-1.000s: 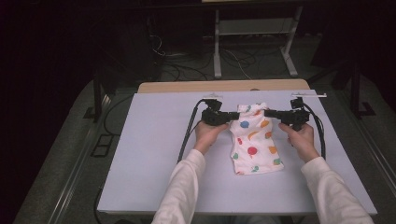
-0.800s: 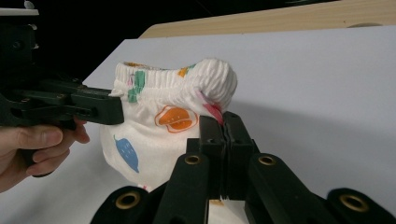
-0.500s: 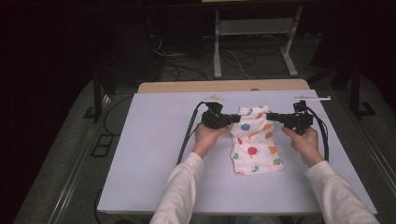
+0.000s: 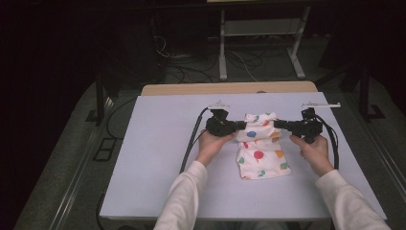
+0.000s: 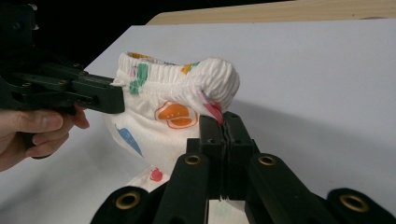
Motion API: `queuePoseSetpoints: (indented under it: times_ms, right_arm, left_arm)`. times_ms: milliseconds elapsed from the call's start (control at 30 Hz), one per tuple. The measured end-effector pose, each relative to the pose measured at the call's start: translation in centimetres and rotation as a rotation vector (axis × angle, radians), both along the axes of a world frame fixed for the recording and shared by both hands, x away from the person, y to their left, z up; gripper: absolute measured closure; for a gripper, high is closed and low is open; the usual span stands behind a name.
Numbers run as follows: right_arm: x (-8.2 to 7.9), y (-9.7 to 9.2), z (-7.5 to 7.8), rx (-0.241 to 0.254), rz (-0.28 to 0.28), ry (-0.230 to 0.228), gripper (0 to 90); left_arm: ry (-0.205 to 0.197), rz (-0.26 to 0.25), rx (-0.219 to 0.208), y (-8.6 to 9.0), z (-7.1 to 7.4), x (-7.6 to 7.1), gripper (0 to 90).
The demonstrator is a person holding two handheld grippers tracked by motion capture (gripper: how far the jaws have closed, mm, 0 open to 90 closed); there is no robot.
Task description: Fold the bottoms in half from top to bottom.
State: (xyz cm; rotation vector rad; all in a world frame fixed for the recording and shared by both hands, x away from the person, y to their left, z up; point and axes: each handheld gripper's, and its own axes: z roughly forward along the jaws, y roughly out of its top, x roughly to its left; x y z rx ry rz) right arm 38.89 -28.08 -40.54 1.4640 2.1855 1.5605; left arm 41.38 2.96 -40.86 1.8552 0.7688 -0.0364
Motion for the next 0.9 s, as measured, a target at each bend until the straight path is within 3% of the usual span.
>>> queuePoseSetpoints:
  times_ms: [667,900]
  right_arm:
    - [-2.3,0.2,-1.2,-0.039,0.011,0.032,87.5]
    - [-3.0,0.1,-1.2,-0.053,0.015,0.035,87.5]
  left_arm:
    - [0.032,-0.026,-0.004,0.0,-2.4,-2.2,87.8]
    - [0.030,-0.041,0.000,-0.1,-2.3,-2.8,87.8]
